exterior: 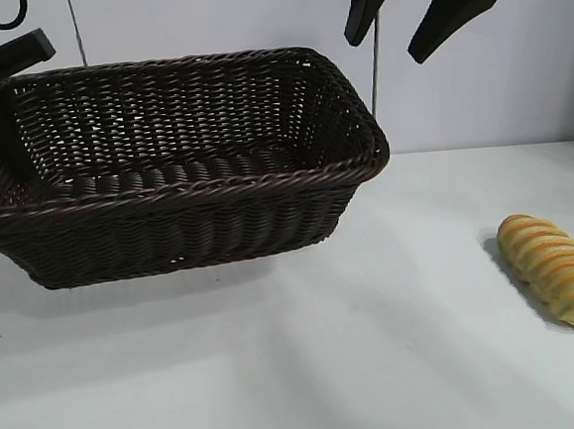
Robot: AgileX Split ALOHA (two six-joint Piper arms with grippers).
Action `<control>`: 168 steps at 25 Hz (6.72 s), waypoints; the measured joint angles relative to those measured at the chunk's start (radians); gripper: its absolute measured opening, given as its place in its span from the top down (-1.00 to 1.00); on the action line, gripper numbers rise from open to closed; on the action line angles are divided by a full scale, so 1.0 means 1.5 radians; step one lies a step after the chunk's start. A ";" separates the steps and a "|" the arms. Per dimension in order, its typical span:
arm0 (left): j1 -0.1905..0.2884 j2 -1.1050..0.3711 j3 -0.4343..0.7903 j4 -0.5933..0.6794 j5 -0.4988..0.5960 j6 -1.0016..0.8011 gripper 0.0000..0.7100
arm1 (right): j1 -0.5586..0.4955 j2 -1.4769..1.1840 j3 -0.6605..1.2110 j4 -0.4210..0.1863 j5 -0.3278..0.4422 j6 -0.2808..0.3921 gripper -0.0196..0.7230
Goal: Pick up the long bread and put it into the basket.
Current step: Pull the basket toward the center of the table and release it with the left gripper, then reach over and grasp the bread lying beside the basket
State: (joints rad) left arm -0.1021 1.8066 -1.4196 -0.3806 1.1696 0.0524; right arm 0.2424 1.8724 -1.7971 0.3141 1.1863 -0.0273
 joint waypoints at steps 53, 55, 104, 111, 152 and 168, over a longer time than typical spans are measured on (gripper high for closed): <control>0.000 0.196 -0.111 -0.020 -0.017 0.070 0.71 | 0.000 0.000 0.000 0.000 -0.005 0.000 -0.33; 0.000 0.196 -0.111 -0.020 -0.021 0.070 0.71 | 0.000 0.000 0.000 0.000 -0.008 0.000 -0.33; -0.005 0.026 -0.124 -0.087 0.029 0.066 -0.68 | 0.000 0.000 0.000 0.001 -0.021 0.001 -0.33; -0.081 0.008 -0.071 -0.093 0.001 0.066 -0.68 | 0.000 0.000 0.000 0.001 -0.021 0.001 -0.33; -0.091 0.008 -0.069 -0.098 -0.062 0.051 -0.68 | -0.112 0.000 0.000 -0.160 0.032 0.023 -0.34; -0.091 0.008 -0.069 -0.098 -0.062 0.051 -0.68 | -0.122 0.000 0.184 -0.219 0.027 0.028 -0.62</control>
State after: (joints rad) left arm -0.2391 1.8190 -1.5238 -0.5271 1.0769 0.1288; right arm 0.0593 1.8721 -1.5204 -0.0149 1.2274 0.0152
